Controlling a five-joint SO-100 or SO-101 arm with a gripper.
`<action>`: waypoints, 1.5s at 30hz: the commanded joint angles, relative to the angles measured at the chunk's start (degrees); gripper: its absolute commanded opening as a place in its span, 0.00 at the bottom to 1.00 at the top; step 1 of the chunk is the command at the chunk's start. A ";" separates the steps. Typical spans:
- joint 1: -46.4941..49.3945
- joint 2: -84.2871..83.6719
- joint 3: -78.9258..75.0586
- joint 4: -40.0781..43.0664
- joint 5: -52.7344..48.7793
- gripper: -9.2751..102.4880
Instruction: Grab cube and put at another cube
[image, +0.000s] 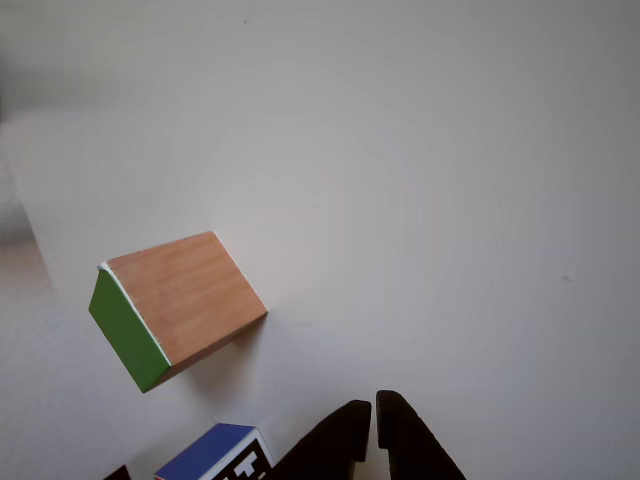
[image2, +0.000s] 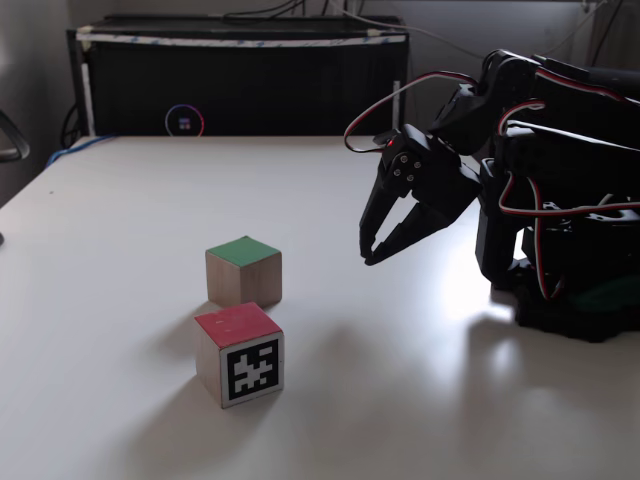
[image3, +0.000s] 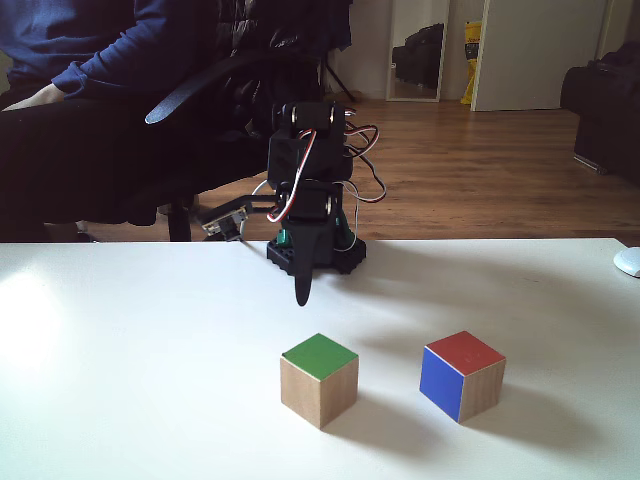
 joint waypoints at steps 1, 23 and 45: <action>-4.39 0.26 -0.18 -0.44 3.78 0.08; -4.39 0.26 -0.18 -0.44 3.87 0.08; -7.82 -26.37 -26.98 -2.81 -24.96 0.13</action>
